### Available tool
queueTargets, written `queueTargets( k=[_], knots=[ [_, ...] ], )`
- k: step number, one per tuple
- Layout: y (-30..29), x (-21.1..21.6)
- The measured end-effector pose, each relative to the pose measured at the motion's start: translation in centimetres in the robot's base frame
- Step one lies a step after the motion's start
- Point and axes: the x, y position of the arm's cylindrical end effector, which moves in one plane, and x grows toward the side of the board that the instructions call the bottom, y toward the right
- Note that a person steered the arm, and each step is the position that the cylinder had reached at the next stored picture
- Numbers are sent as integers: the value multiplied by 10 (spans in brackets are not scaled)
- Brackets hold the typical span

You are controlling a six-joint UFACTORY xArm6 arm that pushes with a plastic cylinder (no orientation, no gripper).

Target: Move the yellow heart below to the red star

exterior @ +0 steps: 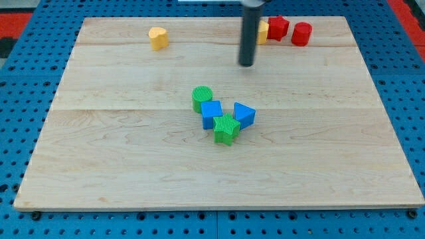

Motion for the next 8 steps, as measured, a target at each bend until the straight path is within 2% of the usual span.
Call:
queueTargets(
  k=[2, 3, 4, 5, 6, 7, 8],
  knots=[
    [-219, 5],
    [-219, -64],
    [-155, -95],
    [-85, -100],
    [-30, -74],
    [-62, -58],
    [3, -52]
  ],
)
